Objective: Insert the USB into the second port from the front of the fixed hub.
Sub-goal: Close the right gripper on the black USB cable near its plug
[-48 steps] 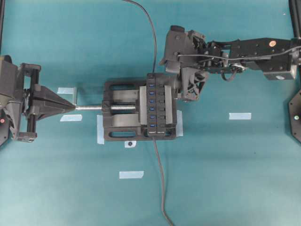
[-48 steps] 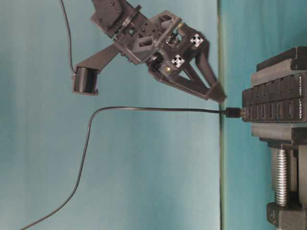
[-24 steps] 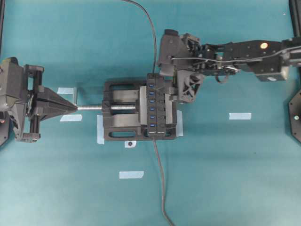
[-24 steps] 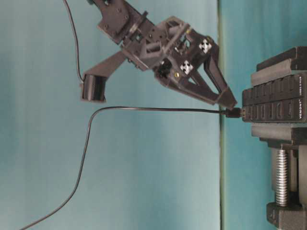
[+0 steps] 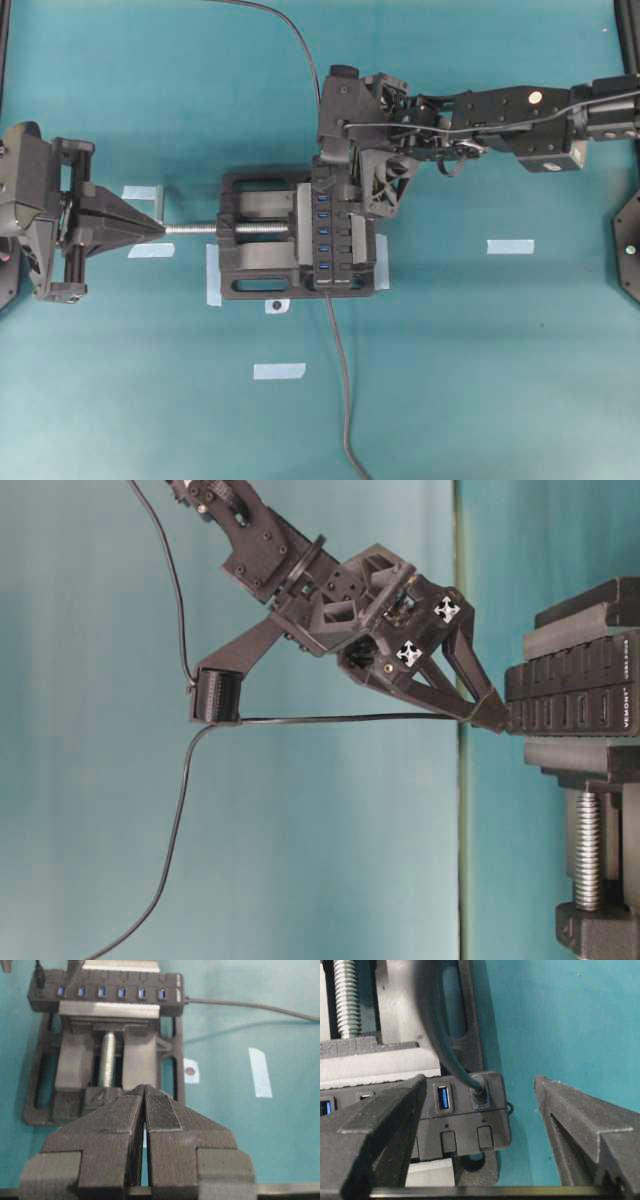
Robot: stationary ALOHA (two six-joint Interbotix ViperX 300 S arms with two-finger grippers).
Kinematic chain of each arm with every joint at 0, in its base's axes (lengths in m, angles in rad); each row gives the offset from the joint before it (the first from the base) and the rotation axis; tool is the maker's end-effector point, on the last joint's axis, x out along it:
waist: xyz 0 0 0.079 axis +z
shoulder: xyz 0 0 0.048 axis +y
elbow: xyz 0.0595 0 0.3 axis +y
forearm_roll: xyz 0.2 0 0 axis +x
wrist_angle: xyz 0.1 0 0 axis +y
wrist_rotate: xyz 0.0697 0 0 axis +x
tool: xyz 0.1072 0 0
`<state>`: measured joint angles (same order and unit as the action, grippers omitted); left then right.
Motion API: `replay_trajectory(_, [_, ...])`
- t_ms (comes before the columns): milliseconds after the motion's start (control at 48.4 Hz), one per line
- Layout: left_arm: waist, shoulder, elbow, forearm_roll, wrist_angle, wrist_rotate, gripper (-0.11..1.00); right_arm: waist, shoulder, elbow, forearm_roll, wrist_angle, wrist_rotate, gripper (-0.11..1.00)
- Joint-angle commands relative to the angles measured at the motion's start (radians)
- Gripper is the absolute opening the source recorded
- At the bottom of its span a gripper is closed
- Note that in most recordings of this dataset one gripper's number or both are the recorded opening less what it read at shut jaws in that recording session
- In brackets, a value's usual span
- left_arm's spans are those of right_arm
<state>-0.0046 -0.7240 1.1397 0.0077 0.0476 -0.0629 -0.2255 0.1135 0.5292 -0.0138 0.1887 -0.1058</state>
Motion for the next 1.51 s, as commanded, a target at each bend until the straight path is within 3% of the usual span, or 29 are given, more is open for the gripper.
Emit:
replay_trajectory(0, [-0.002, 0.000, -0.025, 0.003, -0.005, -0.002, 0.00, 0.005, -0.015, -0.021, 0.000, -0.003, -0.003, 0.84])
replay_trajectory(165, [-0.002, 0.000, -0.025, 0.002, -0.005, -0.003, 0.00, 0.008, -0.020, -0.026, 0.000, -0.003, -0.003, 0.73])
replay_trajectory(517, [0.000, 0.000, -0.025, 0.002, -0.006, -0.003, 0.00, 0.011, -0.021, -0.029, 0.000, -0.002, -0.002, 0.17])
replay_trajectory(641, [0.000, 0.000, -0.025, 0.002, -0.005, -0.003, 0.00, 0.015, -0.026, -0.029, 0.000, 0.000, 0.000, 0.06])
replay_trajectory(1138, [0.000, -0.002, -0.025, 0.002, -0.006, -0.005, 0.00, 0.017, -0.064, -0.034, 0.006, 0.006, 0.006, 0.03])
replay_trajectory(1489, [-0.002, 0.000, -0.020, 0.002, -0.005, -0.005, 0.00, 0.017, -0.158, -0.055, 0.008, 0.097, 0.029, 0.03])
